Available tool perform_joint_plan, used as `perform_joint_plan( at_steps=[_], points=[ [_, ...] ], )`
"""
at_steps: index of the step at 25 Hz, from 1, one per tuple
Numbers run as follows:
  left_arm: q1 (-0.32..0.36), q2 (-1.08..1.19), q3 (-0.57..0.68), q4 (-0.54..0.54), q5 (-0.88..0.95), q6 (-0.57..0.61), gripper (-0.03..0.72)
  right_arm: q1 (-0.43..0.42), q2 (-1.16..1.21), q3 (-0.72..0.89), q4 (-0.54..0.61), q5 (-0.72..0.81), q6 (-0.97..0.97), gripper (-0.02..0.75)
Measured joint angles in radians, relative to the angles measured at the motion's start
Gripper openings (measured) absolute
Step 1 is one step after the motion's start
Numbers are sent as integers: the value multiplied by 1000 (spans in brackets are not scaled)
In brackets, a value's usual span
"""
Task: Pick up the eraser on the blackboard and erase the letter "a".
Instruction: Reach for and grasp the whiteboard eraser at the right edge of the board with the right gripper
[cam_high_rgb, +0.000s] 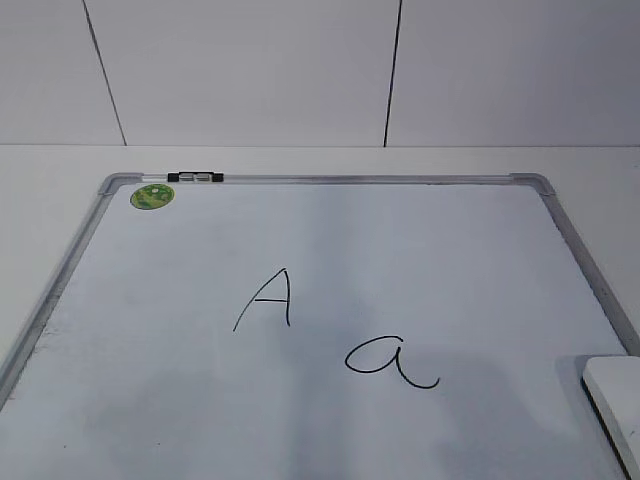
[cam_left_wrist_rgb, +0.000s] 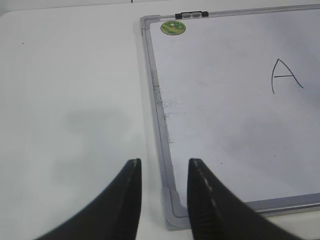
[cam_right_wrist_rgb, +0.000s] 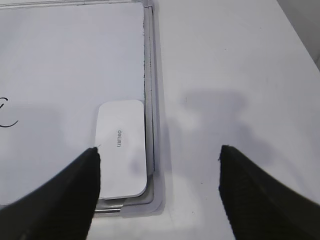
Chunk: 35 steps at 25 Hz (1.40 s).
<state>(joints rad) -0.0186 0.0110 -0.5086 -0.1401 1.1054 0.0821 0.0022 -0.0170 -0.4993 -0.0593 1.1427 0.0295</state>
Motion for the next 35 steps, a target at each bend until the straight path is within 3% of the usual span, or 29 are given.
perform_joint_plan(
  at_steps=[9, 21, 35],
  points=[
    [0, 0, 0, 0, 0, 0, 235, 0, 14, -37, 9, 2, 0, 589],
    [0, 0, 0, 0, 0, 0, 235, 0, 338, -166, 68, 67, -18, 589],
    [0, 0, 0, 0, 0, 0, 235, 0, 466, -168, 78, 114, -88, 589]
  ],
)
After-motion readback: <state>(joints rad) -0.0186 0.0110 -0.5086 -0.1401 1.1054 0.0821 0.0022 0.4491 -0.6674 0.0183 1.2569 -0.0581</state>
